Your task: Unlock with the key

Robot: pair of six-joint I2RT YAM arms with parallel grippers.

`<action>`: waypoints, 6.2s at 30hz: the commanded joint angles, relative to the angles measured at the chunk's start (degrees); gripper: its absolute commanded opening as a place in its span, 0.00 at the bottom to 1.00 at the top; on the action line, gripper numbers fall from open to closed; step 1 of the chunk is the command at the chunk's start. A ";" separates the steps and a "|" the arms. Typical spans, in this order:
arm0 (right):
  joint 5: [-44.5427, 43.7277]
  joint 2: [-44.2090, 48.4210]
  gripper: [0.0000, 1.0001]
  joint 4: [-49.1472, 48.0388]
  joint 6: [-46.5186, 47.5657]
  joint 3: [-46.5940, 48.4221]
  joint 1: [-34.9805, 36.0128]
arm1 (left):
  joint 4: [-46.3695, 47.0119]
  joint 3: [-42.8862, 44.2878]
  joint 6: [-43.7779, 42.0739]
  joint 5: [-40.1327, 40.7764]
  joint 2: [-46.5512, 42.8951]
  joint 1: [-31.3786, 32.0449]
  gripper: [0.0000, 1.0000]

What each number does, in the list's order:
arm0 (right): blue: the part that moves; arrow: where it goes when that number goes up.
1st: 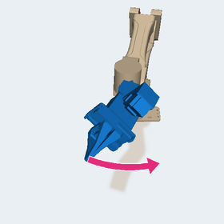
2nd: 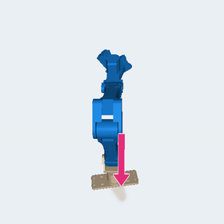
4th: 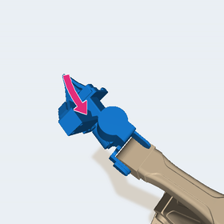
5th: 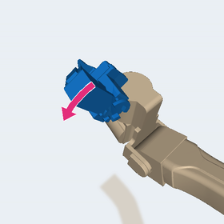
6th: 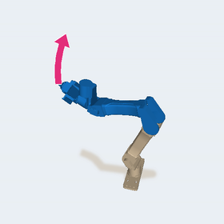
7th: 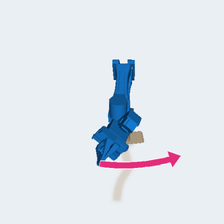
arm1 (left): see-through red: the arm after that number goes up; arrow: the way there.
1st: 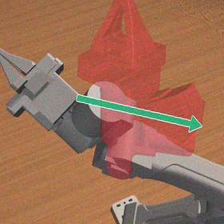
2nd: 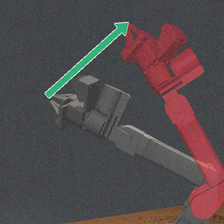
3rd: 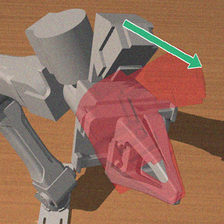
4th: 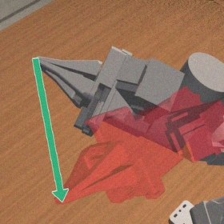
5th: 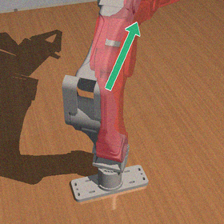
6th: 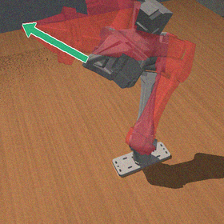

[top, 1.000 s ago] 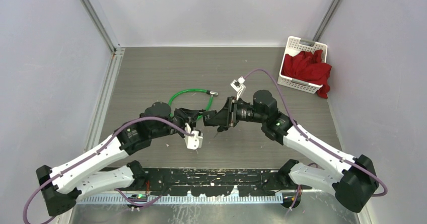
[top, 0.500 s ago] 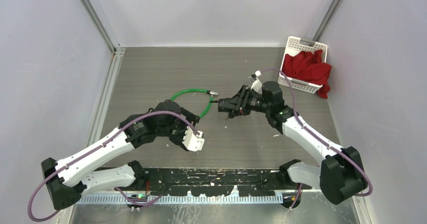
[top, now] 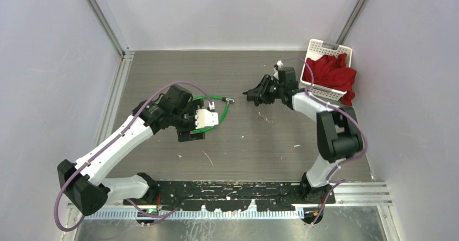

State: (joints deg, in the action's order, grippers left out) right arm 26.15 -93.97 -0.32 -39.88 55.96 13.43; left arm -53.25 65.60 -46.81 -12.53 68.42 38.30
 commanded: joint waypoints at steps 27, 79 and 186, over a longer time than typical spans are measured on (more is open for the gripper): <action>-9.37 -15.50 0.72 1.02 6.99 15.40 -1.64 | -0.78 0.23 2.25 -5.82 -8.30 -0.70 0.86; -33.58 -1.15 0.38 8.57 23.88 -1.95 10.36 | -2.08 1.89 5.98 -7.32 -7.87 -0.69 0.81; 6.37 33.65 0.01 -7.33 -13.52 -6.91 28.49 | 43.69 -19.40 32.33 -22.38 -20.28 7.11 0.33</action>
State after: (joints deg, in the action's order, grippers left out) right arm 33.04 -62.13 -4.32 -52.62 48.21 41.56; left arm -10.15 44.71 -15.81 -32.12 47.44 45.63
